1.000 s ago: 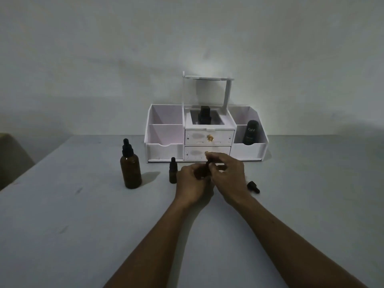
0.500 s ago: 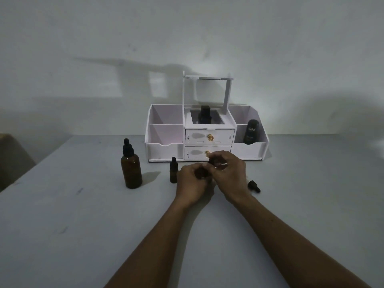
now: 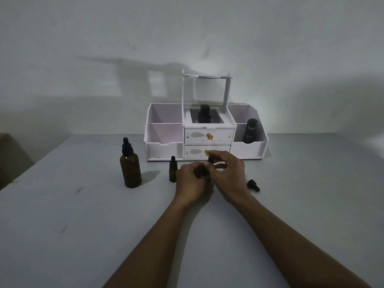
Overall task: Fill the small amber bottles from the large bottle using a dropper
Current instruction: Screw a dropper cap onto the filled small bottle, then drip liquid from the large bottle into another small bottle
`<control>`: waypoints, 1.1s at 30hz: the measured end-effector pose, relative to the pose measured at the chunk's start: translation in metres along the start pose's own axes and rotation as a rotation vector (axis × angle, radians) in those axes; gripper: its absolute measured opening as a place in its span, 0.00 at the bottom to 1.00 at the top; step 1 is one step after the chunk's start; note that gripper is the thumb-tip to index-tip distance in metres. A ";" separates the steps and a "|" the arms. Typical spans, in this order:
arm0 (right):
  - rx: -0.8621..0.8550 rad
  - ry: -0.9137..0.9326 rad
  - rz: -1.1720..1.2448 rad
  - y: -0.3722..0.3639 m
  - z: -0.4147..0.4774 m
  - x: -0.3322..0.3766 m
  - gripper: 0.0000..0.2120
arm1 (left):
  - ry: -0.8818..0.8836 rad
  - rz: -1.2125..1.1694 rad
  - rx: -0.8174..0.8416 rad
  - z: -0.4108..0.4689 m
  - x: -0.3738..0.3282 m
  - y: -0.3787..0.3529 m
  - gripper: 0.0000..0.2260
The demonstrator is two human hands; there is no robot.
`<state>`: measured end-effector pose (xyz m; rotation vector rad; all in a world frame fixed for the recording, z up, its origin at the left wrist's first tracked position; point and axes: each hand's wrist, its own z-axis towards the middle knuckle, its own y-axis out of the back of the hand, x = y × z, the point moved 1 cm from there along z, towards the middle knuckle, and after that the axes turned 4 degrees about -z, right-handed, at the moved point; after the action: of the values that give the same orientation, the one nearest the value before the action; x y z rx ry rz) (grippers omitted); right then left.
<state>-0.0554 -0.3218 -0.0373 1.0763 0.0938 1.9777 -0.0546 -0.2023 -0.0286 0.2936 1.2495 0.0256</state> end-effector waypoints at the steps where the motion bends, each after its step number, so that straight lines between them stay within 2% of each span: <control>1: 0.005 -0.007 0.001 0.000 0.000 -0.001 0.14 | -0.002 0.004 -0.001 0.000 0.000 -0.001 0.11; 9: 0.031 -0.029 0.027 0.000 -0.001 -0.005 0.14 | -0.004 -0.037 0.020 0.001 0.005 -0.002 0.14; 15: 0.040 0.007 0.012 -0.001 -0.001 -0.004 0.19 | 0.143 -0.062 0.078 -0.010 0.011 0.013 0.23; 18: -0.002 0.073 0.024 0.005 0.001 0.006 0.18 | 0.198 -0.005 0.139 -0.018 0.015 0.036 0.20; 22: -0.054 0.217 0.015 0.007 0.000 0.033 0.15 | 0.189 0.022 0.305 -0.023 0.014 0.099 0.14; 25: -0.012 0.288 0.031 -0.002 0.000 0.058 0.12 | 0.263 0.022 0.338 -0.024 0.016 0.160 0.09; 28: 0.092 0.320 0.071 -0.022 0.002 0.085 0.11 | 0.375 0.041 0.256 -0.018 0.025 0.213 0.08; 31: 0.197 0.267 0.120 -0.049 0.007 0.112 0.10 | 0.423 0.065 0.055 -0.010 0.035 0.247 0.08; 33: 0.229 0.223 0.138 -0.067 0.012 0.127 0.13 | 0.390 0.050 -0.079 -0.005 0.042 0.255 0.13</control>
<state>-0.0364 -0.1933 0.0239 1.0237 0.3833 2.2480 -0.0097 0.0519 -0.0092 0.2582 1.6235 0.1814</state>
